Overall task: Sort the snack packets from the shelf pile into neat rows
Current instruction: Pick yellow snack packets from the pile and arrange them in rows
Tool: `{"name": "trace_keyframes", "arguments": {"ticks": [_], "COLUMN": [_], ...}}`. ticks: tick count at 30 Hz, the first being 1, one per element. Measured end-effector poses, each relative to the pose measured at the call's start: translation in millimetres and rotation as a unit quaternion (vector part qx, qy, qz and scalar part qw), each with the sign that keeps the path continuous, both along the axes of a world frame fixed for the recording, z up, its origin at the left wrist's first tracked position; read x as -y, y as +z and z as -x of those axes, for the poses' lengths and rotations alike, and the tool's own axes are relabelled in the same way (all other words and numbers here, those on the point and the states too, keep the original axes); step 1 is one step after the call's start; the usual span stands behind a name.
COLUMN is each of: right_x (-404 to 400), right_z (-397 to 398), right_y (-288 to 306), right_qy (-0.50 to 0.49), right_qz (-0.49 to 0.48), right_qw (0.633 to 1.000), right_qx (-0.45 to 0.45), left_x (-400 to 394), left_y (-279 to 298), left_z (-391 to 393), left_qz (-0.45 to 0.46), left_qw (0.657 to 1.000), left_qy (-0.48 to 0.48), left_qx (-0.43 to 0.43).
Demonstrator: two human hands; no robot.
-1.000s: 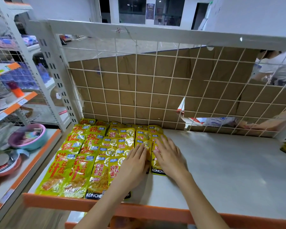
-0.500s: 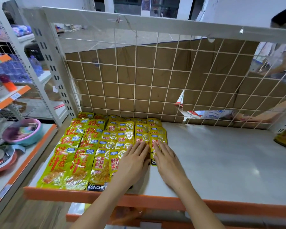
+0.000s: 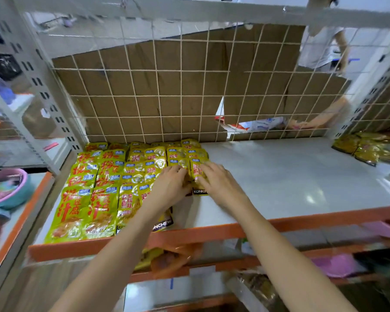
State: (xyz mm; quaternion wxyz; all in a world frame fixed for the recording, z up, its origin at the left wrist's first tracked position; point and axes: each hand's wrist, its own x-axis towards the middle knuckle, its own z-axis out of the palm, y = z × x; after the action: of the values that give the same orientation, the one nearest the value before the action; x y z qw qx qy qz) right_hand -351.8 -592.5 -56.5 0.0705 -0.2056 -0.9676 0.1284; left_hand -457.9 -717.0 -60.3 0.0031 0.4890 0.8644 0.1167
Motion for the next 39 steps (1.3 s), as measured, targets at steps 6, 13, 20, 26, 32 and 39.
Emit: {"name": "trace_keyframes", "arguments": {"ticks": [6,13,20,26,32,39], "right_x": [10,22,3,-17,-52,-142], "right_z": [-90,-243,-382,-488,-552,-585], "right_y": [25,5,-12,-15,-19,-17], "right_qy": [-0.072,-0.153,-0.238,-0.334,-0.418,-0.442], "right_qz": [-0.032,-0.002,0.015,0.001,0.010,0.003], "right_qw": [0.997,0.988,0.971,0.943,0.908,0.897], "right_qx": [-0.021,0.020,0.010,0.011,0.007,-0.009], "left_x": [22,3,-61,-123,-192,-296], "left_y": [21,-2,-13,-14,-18,-16], "left_z": [-52,-181,-313,-410,-470,-495], "left_qz": [-0.113,-0.133,-0.070,-0.045,-0.047,-0.072], "left_qw": [0.990,0.982,0.977,0.958,0.931,0.927], "left_qy": [-0.043,-0.108,-0.197,-0.282,-0.359,-0.367], "left_qx": [-0.069,-0.080,-0.048,-0.040,-0.037,-0.016]}}
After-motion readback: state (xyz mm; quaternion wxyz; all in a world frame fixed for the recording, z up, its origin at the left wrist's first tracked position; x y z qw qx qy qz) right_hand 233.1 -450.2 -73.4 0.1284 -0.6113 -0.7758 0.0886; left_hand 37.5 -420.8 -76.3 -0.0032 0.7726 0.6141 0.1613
